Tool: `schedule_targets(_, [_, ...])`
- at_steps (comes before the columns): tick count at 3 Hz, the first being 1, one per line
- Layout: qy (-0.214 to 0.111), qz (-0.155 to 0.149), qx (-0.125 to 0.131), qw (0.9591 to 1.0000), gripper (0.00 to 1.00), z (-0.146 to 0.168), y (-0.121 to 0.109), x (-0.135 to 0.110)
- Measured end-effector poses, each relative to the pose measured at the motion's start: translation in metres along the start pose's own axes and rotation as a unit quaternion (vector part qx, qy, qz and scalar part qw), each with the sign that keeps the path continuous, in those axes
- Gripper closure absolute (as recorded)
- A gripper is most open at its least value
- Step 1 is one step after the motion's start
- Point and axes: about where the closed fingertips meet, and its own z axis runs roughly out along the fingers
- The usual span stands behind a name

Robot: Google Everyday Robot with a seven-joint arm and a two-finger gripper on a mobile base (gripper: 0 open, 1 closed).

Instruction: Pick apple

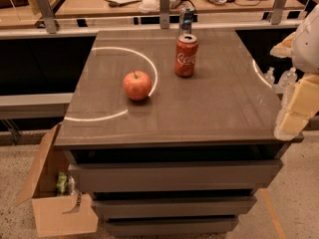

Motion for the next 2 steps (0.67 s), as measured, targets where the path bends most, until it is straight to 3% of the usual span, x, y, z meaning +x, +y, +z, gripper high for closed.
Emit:
schedule_targets(1, [0.0, 0.0, 0.0, 1.0, 0.0, 0.0, 0.0, 0.0])
schedule_targets(2, [-0.097, 0.043, -0.047, 0.9933, 0.0, 0.028, -0.005, -0.041])
